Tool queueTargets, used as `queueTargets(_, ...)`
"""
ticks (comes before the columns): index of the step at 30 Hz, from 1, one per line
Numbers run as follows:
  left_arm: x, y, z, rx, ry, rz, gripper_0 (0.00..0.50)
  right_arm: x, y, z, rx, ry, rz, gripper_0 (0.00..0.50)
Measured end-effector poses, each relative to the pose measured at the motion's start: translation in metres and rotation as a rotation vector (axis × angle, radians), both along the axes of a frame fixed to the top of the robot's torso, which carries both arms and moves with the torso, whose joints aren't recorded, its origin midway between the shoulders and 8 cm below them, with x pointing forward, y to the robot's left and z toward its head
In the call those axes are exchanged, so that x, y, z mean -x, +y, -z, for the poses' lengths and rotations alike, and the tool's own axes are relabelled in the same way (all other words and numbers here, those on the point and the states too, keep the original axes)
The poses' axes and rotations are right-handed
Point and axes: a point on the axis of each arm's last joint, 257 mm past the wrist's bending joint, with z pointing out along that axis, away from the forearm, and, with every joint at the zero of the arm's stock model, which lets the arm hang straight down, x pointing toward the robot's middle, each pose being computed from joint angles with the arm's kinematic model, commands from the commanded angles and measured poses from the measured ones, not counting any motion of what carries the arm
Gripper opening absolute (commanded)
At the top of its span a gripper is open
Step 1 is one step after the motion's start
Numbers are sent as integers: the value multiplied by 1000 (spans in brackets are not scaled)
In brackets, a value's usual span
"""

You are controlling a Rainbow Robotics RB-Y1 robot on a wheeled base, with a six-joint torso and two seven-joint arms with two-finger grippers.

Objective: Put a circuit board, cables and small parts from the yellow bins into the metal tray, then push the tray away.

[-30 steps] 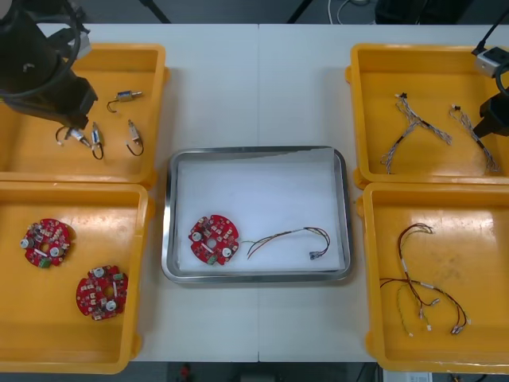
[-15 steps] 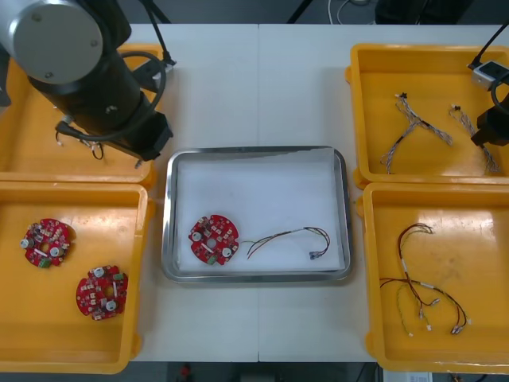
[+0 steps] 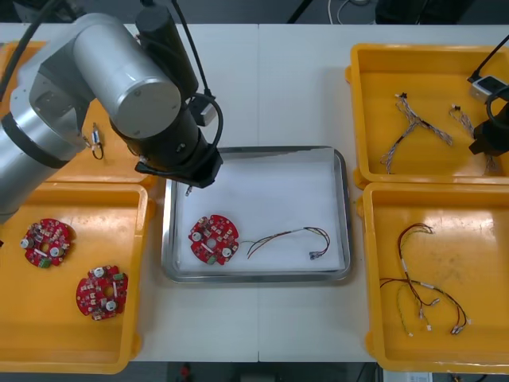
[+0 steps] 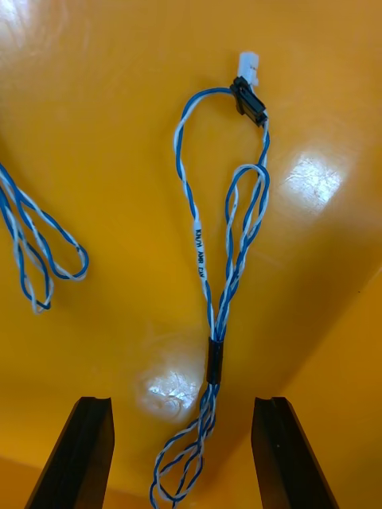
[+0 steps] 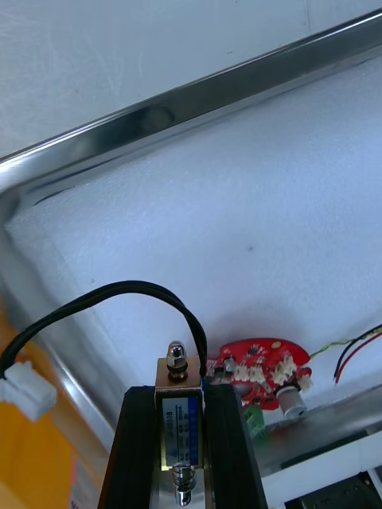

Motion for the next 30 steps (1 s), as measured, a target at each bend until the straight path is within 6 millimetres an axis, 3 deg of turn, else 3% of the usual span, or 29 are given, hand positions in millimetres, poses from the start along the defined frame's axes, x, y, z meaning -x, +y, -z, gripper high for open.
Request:
queueTargets(6,-8,-5,26,2,4,-4,0,-1,-7,11,0,-7,13,500)
queueTargets(12,-11,-3,38,-30,-12,2,0,-1,-12,20,-4,-10,30,500)
queueTargets(29,-19,-10,44,-29,-56,21,3,2,-12,27,-16,3,38,500)
queueTargets(30,-19,-9,44,-30,-57,21,34,2,-12,27,-16,3,38,447)
